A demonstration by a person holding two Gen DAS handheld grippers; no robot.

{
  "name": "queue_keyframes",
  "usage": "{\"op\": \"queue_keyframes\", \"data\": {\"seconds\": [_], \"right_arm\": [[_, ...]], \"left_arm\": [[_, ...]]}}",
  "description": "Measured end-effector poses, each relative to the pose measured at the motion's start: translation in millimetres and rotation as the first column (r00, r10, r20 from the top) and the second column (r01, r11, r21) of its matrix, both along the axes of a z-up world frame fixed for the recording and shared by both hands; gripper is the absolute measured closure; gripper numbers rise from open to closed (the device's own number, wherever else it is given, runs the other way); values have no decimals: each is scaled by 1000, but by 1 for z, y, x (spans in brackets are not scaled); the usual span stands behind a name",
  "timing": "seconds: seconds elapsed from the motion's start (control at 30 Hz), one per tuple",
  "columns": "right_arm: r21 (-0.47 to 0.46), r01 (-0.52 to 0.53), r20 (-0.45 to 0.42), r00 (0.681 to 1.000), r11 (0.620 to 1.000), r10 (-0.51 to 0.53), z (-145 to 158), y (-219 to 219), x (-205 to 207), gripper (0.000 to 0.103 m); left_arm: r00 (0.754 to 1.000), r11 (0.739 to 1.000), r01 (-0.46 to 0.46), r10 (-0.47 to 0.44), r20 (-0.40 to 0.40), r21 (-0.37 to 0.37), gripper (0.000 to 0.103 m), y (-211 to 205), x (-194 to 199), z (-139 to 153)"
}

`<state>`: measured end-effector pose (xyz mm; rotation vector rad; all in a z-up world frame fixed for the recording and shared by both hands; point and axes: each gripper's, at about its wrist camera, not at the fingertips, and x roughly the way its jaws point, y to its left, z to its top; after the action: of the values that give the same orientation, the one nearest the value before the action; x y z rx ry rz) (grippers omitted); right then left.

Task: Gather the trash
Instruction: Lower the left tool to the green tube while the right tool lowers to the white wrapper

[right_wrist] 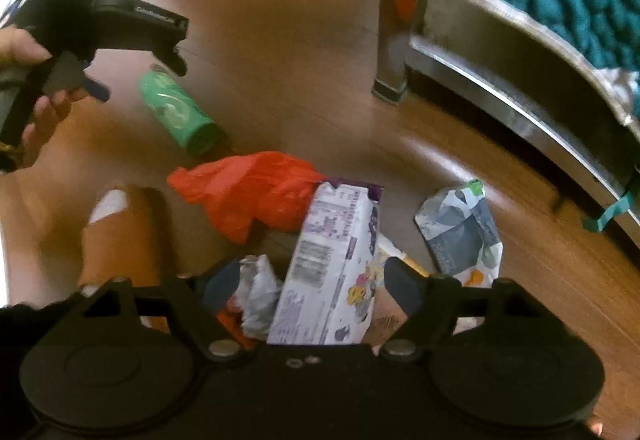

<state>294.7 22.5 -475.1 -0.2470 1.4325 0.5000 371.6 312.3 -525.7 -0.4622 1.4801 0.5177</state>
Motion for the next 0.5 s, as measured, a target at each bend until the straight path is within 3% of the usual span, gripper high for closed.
{"op": "queue_keyframes", "data": {"seconds": [0.13, 0.4, 0.5], "right_arm": [[-32, 18, -6, 1000, 999, -18, -17, 9, 8, 27], [-96, 30, -31, 999, 995, -33, -42, 13, 13, 47], [-97, 57, -43, 997, 994, -61, -47, 10, 16, 57]], "left_arm": [[999, 999, -51, 50, -21, -18, 0, 8, 5, -21], [997, 998, -67, 67, -33, -18, 2, 8, 6, -44], [998, 998, -62, 62, -24, -23, 14, 2, 7, -49]]}}
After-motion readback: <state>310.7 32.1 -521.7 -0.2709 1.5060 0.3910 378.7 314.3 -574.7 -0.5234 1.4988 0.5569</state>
